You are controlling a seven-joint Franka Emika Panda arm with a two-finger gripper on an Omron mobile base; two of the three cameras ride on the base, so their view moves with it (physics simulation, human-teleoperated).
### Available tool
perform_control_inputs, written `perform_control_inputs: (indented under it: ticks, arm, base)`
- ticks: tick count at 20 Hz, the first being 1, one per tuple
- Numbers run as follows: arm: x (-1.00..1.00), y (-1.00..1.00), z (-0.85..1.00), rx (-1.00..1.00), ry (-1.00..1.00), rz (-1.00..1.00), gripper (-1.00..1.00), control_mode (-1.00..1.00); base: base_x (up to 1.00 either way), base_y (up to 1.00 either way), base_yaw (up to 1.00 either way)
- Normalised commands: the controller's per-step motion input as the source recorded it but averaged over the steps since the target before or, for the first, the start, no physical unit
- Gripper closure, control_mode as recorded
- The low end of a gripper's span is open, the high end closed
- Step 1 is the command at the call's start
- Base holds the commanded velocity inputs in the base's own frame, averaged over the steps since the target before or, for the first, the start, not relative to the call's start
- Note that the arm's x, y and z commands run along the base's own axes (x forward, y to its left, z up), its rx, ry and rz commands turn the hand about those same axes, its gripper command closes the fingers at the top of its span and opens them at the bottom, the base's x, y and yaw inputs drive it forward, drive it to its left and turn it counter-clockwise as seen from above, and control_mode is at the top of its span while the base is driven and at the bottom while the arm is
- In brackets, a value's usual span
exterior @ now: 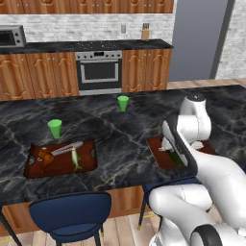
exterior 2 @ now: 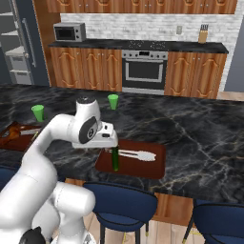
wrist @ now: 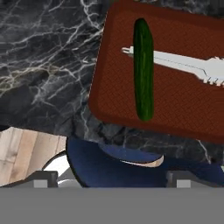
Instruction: Gather the cucumber and carrot from the fridge and place them on a tray on the dining counter. Then gather the chicken drumstick and fish from the fridge and place them on the other tray.
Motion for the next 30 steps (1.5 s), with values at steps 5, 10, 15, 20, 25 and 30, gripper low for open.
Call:
perform_control_inputs:
  ticks: [5,10,15,20,25,30]
  arm:
    - [-1.00,0.14,0.73,-0.05,-0.26,0.00,-1.00,-1.00]
    - [-0.69,0.00,0.53,-0.04,-0.26,0.00,-1.00,-1.00]
    - [-0.37,0.31,0.00,-0.02,-0.07,0.00,-1.00,-1.00]
    - [0.00,0.00,0.00,0.00,0.00,0.00,-1.00,1.00]
    - [0.00,0.00,0.00,0.00,0.00,0.00,-1.00,1.00]
    - [0.00,0.00,0.00,0.00,0.00,0.00,-1.00,1.00]
  base:
    - [0.00,0.00,0.00]
    - [0.00,0.00,0.00]
    - [0.00,0.00,0.00]
    - [-0.32,0.93,0.00]
    - [-0.40,1.00,0.00]
    - [-0.56,1.00,0.00]
